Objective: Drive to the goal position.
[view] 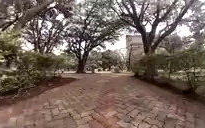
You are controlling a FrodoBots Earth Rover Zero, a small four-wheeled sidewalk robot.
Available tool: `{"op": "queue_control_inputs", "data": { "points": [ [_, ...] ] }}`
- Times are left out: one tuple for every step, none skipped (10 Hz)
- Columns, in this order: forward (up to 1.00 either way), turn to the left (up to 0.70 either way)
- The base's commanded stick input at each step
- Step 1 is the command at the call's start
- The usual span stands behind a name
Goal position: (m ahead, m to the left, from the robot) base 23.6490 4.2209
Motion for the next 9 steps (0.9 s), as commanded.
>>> {"op": "queue_control_inputs", "data": {
  "points": [
    [0.70, -0.07],
    [0.70, -0.15],
    [0.70, 0.00],
    [0.70, 0.00],
    [0.70, 0.00],
    [0.70, 0.00],
    [0.70, 0.00],
    [0.70, 0.00],
    [0.70, 0.00]
  ]
}}
